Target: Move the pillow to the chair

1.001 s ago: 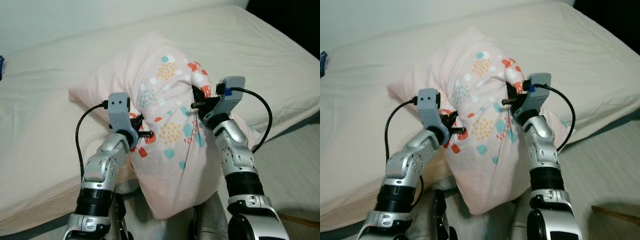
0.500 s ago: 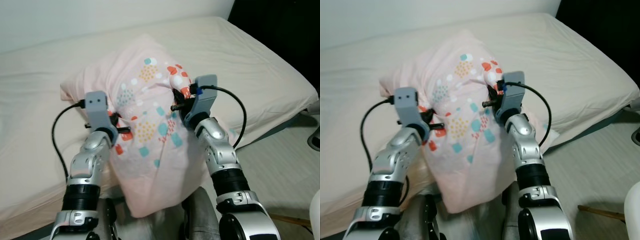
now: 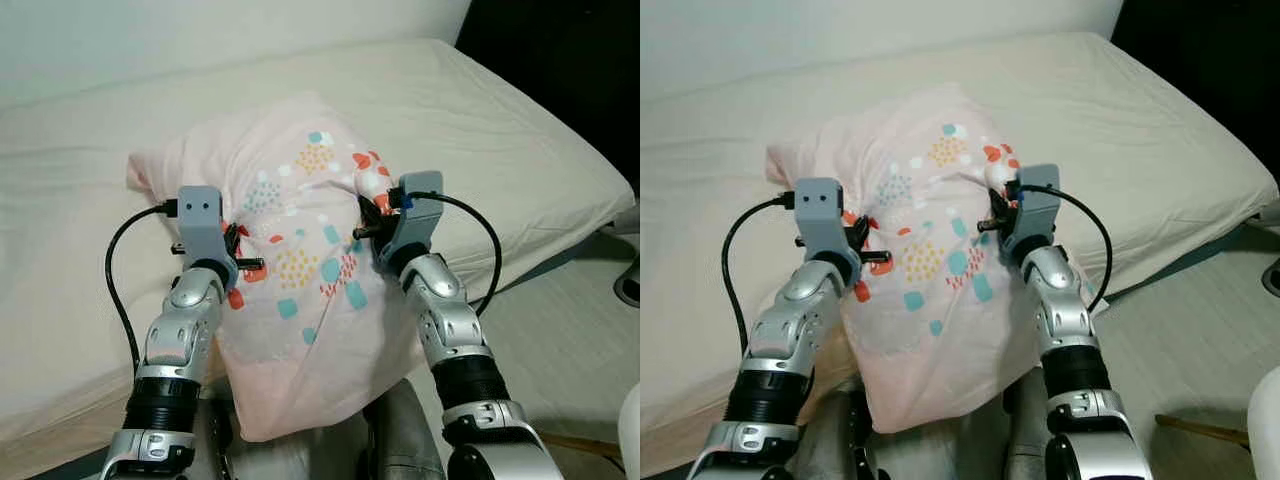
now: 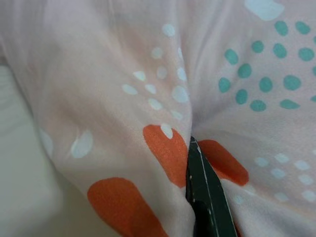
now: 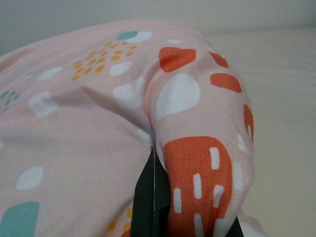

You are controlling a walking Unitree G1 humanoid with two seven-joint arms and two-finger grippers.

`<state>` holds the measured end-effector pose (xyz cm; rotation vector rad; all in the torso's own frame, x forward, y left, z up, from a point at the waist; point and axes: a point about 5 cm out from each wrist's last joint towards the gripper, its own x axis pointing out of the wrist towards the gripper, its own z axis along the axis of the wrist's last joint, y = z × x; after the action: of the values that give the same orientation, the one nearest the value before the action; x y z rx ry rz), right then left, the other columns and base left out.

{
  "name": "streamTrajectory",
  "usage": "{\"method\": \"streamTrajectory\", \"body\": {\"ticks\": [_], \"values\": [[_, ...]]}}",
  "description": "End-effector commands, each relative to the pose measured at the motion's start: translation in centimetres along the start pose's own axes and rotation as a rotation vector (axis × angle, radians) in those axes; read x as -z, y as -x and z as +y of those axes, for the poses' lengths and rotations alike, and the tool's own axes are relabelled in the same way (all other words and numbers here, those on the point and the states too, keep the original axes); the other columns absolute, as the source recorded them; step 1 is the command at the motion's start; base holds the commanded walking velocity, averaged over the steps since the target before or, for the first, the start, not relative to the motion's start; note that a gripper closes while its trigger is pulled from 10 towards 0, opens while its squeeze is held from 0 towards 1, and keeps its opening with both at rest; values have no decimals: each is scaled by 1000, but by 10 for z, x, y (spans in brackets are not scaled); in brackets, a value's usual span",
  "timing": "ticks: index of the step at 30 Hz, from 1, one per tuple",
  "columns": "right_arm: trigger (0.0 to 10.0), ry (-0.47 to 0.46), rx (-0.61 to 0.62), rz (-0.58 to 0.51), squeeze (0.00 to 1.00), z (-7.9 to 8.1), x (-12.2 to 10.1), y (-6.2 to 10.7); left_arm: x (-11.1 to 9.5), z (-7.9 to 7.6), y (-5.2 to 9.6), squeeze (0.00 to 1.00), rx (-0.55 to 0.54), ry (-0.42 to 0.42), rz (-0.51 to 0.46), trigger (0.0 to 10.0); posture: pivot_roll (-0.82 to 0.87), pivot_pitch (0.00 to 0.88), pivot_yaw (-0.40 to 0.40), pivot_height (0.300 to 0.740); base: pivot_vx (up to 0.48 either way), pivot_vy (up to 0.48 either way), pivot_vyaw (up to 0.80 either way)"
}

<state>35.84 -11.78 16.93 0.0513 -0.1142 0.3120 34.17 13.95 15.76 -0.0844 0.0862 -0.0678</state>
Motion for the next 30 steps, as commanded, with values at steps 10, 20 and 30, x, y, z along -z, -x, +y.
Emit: {"method": "streamTrajectory", "body": {"ticks": [10, 20, 30], "values": [[10000, 34, 12, 11, 0, 1, -2, -2, -10, -9, -5, 0, 9, 24, -44, 10000, -46, 127, -4, 624, 0, 0, 0], [10000, 67, 88, 32, 0, -7, -4, -3, -7, -6, -6, 0, -9, 13, -38, 10000, -66, 135, -16, 624, 0, 0, 0], [10000, 32, 84, 69, 0, -4, -1, -5, -3, -10, -3, 0, -1, -2, -35, 10000, -65, 145, -14, 666, 0, 0, 0]]}}
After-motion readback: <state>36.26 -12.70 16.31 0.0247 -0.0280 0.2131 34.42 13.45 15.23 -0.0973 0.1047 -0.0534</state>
